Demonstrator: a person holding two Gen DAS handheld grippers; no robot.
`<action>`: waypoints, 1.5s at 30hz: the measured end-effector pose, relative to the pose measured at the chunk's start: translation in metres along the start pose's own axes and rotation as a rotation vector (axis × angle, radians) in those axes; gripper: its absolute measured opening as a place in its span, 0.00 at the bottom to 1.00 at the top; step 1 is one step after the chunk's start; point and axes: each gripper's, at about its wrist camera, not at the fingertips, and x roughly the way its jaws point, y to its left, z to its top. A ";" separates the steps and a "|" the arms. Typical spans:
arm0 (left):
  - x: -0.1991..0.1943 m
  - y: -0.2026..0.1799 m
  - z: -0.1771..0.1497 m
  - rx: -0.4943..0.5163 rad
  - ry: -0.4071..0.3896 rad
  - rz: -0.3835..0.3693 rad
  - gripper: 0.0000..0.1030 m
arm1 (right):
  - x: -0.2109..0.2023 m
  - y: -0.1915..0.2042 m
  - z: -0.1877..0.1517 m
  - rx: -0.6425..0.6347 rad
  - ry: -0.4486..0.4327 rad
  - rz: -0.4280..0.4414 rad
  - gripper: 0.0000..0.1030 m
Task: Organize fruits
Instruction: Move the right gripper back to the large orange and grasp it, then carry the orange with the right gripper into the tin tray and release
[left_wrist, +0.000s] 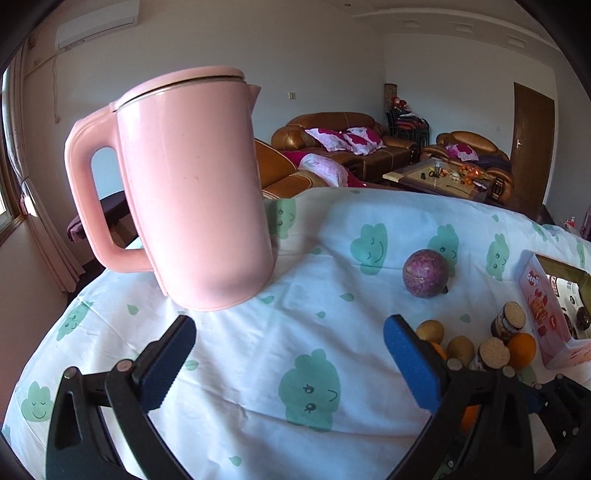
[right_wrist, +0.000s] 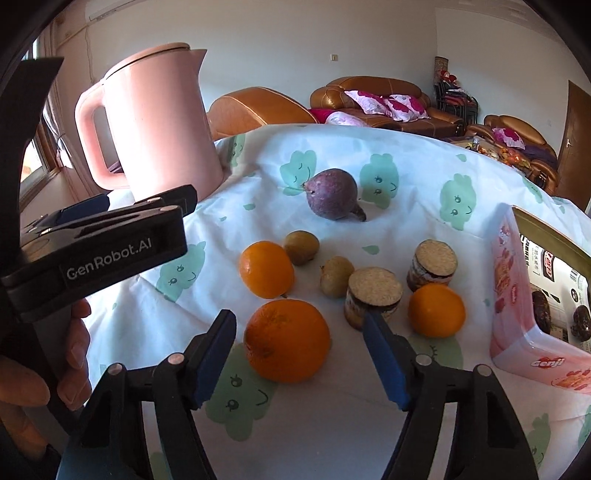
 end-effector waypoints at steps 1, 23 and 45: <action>-0.001 -0.002 0.000 0.011 -0.003 0.003 1.00 | 0.002 0.003 0.000 -0.015 0.013 -0.006 0.55; -0.011 -0.043 -0.013 0.184 0.000 -0.213 0.84 | -0.078 -0.091 -0.017 0.123 -0.243 -0.154 0.47; 0.022 -0.043 -0.017 0.043 0.147 -0.321 0.37 | -0.085 -0.118 -0.021 0.206 -0.239 -0.107 0.47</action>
